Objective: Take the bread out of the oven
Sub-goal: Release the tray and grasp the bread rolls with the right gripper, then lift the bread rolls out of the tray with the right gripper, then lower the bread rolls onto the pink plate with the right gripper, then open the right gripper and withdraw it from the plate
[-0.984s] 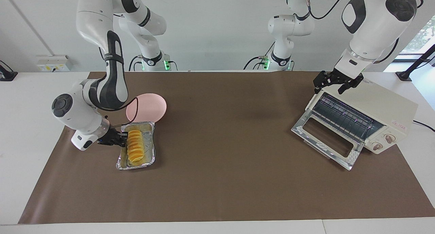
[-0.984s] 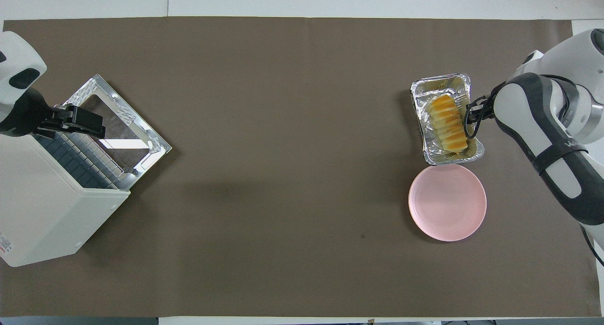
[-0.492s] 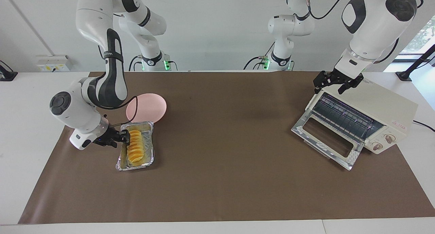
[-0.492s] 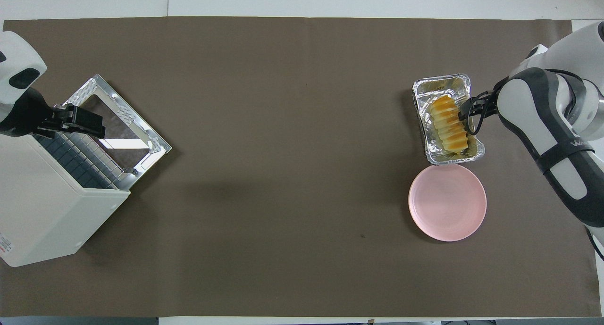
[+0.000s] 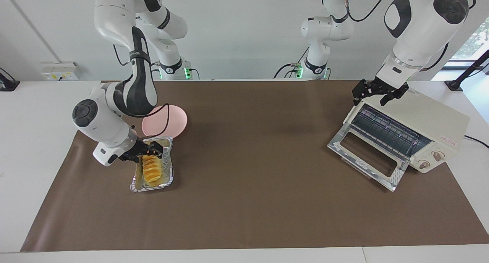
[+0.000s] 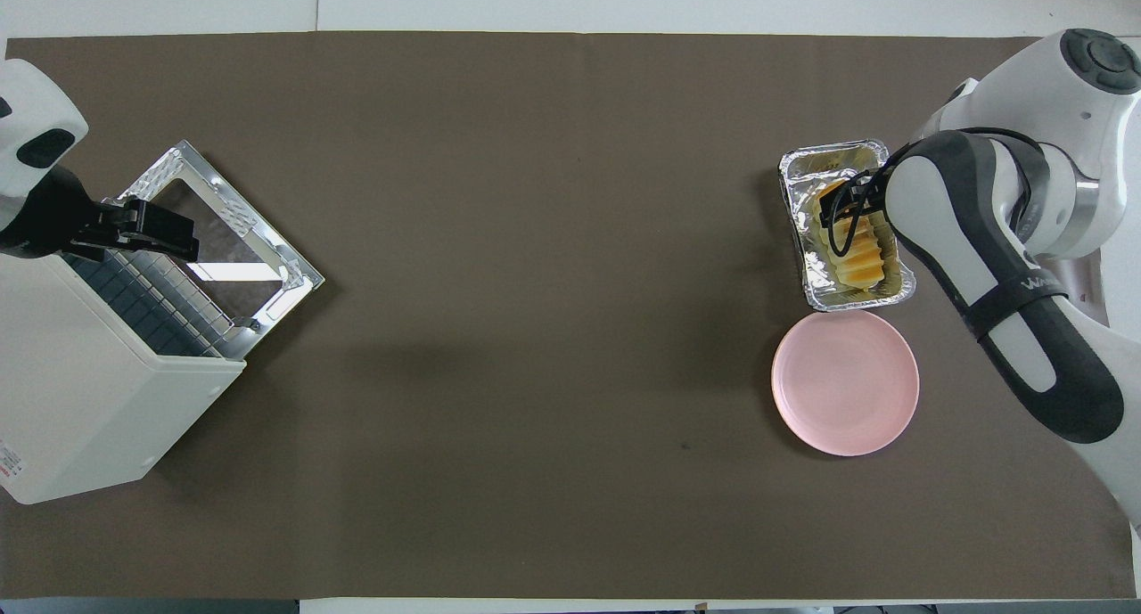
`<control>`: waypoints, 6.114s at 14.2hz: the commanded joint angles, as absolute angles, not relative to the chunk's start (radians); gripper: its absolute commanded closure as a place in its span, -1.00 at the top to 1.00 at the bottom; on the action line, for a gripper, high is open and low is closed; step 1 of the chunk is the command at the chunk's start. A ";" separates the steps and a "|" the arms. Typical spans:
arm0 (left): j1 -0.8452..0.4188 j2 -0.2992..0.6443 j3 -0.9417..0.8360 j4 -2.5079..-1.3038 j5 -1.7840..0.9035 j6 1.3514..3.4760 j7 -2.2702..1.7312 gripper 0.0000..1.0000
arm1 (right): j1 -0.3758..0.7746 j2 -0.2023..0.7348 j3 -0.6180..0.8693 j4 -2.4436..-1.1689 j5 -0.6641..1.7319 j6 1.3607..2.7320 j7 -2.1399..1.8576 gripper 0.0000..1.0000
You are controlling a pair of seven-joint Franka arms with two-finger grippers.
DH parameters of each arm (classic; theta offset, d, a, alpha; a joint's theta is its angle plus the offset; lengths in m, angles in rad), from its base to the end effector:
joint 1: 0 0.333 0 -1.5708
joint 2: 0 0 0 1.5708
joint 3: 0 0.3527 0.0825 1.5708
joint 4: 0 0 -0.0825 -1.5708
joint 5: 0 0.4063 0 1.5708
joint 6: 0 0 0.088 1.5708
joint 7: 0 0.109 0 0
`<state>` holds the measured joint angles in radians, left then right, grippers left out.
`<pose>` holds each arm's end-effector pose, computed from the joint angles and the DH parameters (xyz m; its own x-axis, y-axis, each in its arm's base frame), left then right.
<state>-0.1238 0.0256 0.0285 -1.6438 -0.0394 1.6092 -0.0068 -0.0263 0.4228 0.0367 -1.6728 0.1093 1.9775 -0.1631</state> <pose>0.5822 -0.0600 0.6116 0.9944 -0.0867 -0.0604 -0.0845 -0.9957 0.0381 0.6876 0.0115 0.3706 0.9867 0.1274 -0.1009 0.1142 -0.9852 -0.1275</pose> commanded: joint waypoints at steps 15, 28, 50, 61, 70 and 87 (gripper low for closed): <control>-0.123 0.008 0.031 -1.652 -0.051 1.612 -0.018 1.00 | -0.015 0.383 0.040 -1.847 0.029 2.163 -0.357 -1.00; -0.123 0.008 0.031 -1.652 -0.051 1.612 -0.018 1.00 | 0.006 0.232 0.054 -1.758 -0.008 1.852 -0.264 -1.00; -0.123 0.008 0.031 -1.652 -0.049 1.612 -0.018 1.00 | 0.023 -0.150 0.051 -2.419 0.012 2.097 -0.203 -1.00; -0.123 0.008 0.031 -1.652 -0.051 1.612 -0.018 1.00 | 0.066 -0.115 0.051 -2.456 0.014 2.194 -0.163 -1.00; -0.123 0.008 0.031 -1.652 -0.051 1.612 -0.018 1.00 | 0.083 -0.088 0.052 -2.311 0.012 2.055 -0.107 1.00; -0.123 0.008 0.031 -1.652 -0.051 1.612 -0.018 1.00 | 0.034 -0.092 0.041 -1.744 -0.006 1.640 -0.103 1.00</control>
<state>-0.1238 0.0256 0.0285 -1.6438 -0.0394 1.6092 -0.0074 0.0523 -0.1110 0.0355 -1.7837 0.0118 1.6741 -0.1248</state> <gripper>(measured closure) 0.000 0.000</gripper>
